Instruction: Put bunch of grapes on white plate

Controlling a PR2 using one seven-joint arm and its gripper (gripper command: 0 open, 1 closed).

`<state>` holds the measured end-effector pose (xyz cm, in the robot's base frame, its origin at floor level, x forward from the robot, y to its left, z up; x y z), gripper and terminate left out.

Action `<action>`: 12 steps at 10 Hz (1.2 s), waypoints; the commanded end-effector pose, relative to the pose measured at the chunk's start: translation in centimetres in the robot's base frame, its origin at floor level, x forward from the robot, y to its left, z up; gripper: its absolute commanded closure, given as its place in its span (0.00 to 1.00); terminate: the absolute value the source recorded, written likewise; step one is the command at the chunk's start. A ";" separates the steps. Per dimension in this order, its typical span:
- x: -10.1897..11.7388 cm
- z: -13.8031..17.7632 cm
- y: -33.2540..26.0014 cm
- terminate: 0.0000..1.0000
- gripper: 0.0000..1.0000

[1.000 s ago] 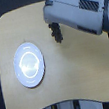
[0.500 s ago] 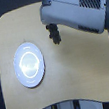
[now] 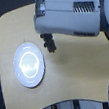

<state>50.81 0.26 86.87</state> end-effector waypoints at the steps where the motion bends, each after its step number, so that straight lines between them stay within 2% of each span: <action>1: -5.3 -0.8 9.4 0.00 1.00; 8: -9.8 -3.0 17.9 0.00 1.00; 12: -9.5 -5.1 19.5 0.00 1.00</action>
<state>40.88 17.27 84.17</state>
